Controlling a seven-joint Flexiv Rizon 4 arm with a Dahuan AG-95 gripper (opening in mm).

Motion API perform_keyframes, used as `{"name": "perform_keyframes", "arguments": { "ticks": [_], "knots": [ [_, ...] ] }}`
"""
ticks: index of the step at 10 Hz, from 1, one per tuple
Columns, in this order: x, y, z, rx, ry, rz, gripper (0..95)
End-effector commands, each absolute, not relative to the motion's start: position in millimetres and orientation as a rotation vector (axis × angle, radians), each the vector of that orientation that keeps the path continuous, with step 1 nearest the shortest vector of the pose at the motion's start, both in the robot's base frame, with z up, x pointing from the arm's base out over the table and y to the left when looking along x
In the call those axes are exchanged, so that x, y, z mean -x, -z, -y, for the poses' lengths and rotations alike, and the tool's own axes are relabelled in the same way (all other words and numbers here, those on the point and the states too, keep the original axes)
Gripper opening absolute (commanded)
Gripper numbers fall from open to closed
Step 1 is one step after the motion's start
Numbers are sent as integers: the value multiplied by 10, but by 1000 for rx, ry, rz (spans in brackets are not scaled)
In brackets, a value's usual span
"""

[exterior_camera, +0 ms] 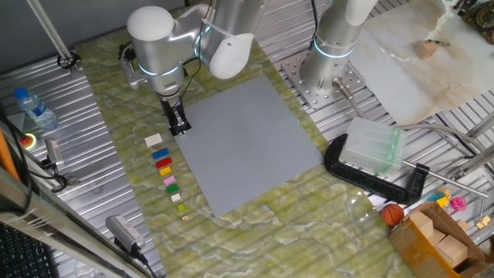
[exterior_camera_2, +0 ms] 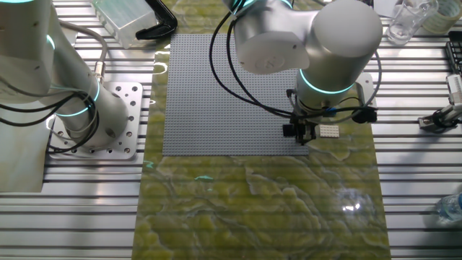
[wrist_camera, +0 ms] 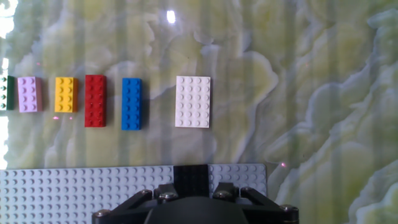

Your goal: Build with small Lego blocks

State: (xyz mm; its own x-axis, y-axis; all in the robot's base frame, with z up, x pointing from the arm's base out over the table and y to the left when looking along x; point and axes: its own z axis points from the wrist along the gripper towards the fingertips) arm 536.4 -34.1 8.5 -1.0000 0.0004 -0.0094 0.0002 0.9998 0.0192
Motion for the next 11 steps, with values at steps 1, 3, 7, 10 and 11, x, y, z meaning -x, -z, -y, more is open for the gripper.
{"name": "perform_keyframes", "arguments": {
  "ticks": [1, 3, 7, 10, 11],
  "knots": [
    [-5368, 371, 350, -3, -25, -3136, 380],
    [-5367, 301, 345, 5, -19, -3137, 380],
    [-5352, 116, 331, 20, -12, -3142, 380],
    [-5325, -28, 318, 41, 4, -3139, 380],
    [-5310, -93, 310, 44, 3, -3135, 380]
  ]
}}
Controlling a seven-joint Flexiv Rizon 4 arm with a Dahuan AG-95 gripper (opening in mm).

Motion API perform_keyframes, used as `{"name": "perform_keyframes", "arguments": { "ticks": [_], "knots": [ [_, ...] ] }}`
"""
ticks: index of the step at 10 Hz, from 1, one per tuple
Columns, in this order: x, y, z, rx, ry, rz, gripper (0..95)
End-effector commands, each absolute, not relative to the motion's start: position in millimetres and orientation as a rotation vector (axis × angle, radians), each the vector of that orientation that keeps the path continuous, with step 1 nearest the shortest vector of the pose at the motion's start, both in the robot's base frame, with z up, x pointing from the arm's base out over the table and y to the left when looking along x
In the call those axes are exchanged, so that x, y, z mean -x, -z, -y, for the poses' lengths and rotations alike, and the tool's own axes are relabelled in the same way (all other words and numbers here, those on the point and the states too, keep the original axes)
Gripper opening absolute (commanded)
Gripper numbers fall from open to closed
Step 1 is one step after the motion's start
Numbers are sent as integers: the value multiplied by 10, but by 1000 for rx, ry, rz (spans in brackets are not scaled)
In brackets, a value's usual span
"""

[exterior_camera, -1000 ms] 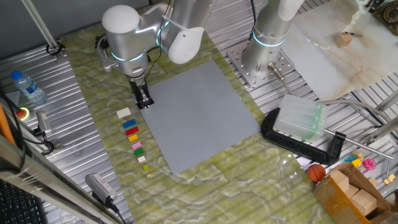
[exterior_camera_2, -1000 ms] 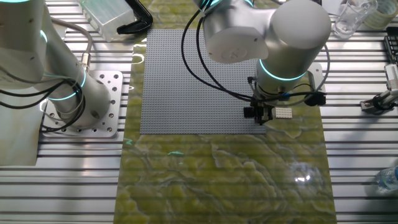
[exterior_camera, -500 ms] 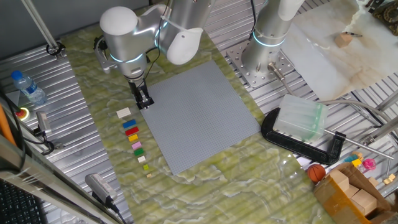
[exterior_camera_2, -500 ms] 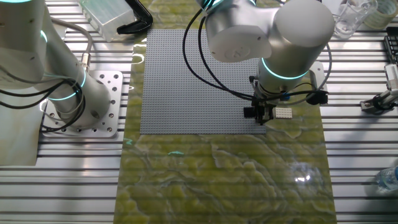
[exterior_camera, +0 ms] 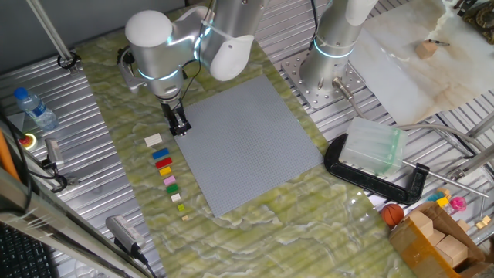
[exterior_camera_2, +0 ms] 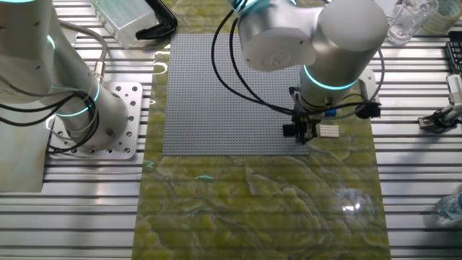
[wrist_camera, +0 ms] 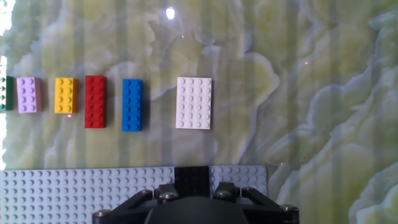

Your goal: Build with small Lego blocks

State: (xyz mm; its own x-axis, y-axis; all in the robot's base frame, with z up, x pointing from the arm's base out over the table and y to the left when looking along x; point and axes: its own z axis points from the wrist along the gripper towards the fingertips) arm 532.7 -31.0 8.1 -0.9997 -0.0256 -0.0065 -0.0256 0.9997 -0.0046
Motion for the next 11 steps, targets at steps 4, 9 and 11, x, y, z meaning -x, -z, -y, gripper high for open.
{"name": "perform_keyframes", "arguments": {
  "ticks": [4, 9, 11],
  "knots": [
    [-5290, -149, 306, 58, 46, -3117, 190],
    [-5276, -194, 301, 47, 49, -3115, 190],
    [-5276, -188, 304, 40, 57, -3115, 0]
  ]
}}
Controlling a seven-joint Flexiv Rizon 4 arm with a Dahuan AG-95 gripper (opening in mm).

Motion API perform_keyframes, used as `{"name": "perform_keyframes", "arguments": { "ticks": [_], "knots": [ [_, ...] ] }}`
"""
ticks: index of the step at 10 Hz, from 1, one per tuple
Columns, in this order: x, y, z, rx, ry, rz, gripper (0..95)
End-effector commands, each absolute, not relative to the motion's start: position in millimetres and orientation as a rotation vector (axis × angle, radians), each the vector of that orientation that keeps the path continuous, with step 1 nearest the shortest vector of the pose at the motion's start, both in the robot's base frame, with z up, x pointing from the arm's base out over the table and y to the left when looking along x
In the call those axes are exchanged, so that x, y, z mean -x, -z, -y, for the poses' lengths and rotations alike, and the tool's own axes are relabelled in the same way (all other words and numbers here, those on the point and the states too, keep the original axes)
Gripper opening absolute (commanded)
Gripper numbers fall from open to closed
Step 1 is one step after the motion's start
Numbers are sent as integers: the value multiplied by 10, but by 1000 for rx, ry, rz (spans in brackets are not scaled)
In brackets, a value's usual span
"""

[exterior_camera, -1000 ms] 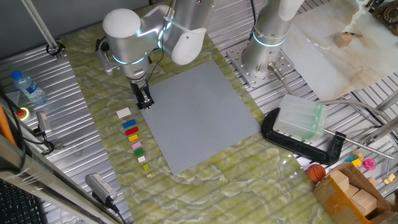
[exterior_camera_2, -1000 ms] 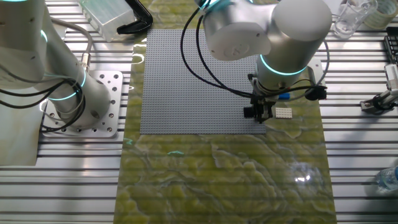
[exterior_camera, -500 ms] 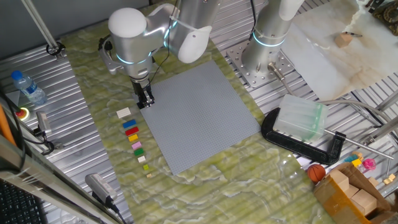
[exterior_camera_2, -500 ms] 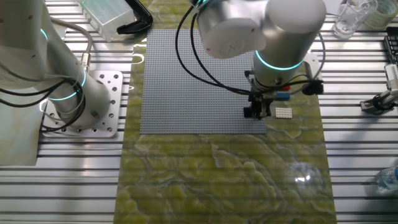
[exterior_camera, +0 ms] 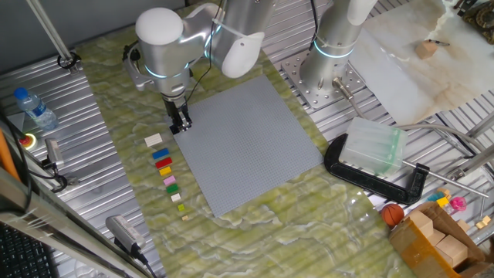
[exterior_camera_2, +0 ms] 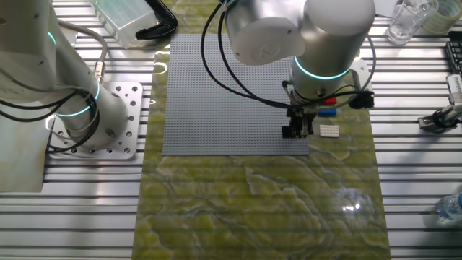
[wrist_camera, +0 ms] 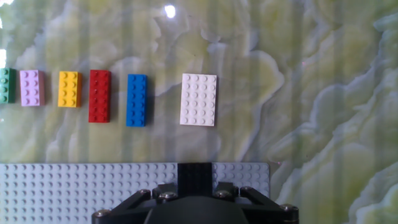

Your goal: Build with small Lego blocks

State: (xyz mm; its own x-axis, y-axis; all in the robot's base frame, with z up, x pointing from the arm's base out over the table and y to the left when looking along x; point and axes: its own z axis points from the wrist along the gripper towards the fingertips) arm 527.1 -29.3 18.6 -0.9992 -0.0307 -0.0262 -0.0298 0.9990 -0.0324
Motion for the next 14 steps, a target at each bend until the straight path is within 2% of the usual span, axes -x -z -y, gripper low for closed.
{"name": "perform_keyframes", "arguments": {
  "ticks": [1, 14],
  "knots": [
    [-5279, -175, 306, 37, 57, -3119, 0],
    [-5342, -60, 385, 42, 13, -3102, 0]
  ]
}}
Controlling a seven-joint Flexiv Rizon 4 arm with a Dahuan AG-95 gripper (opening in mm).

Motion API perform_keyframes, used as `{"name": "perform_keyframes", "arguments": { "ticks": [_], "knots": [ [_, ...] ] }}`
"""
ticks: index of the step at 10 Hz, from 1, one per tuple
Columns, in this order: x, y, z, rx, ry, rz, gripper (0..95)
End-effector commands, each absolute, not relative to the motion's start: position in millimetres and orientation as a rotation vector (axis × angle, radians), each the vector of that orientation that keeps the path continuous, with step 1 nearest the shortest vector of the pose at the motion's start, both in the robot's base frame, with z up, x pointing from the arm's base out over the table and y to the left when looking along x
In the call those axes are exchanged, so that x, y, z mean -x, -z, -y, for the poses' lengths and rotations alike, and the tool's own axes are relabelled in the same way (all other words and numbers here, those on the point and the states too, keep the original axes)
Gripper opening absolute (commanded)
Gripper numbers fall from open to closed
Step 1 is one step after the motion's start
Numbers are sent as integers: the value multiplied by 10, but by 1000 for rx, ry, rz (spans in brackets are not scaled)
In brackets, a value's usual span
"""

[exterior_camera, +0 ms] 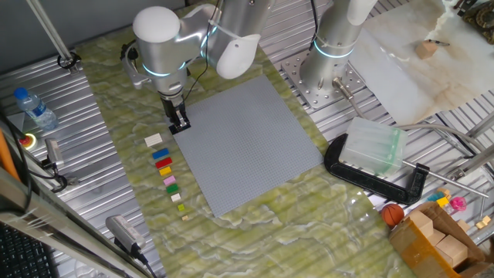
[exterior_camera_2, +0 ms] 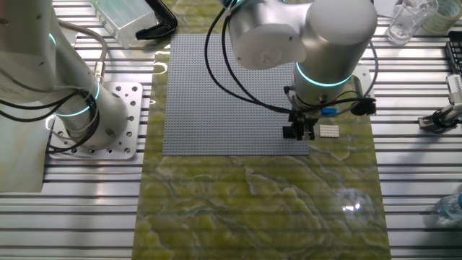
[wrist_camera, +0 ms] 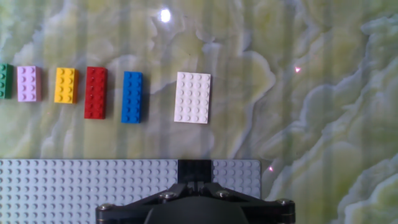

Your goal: Build with small Lego blocks

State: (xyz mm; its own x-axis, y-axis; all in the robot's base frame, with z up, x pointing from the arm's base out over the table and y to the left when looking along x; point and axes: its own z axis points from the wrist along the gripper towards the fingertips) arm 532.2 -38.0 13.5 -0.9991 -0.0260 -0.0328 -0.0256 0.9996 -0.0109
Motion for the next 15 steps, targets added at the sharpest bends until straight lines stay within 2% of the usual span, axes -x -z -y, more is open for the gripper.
{"name": "perform_keyframes", "arguments": {
  "ticks": [1, 8, 15],
  "knots": [
    [-5368, -38, 397, 51, 8, -3093, 0],
    [-5460, 53, 367, 32, -19, -3091, 0],
    [-5538, 380, 363, 24, -32, -3096, 0]
  ]
}}
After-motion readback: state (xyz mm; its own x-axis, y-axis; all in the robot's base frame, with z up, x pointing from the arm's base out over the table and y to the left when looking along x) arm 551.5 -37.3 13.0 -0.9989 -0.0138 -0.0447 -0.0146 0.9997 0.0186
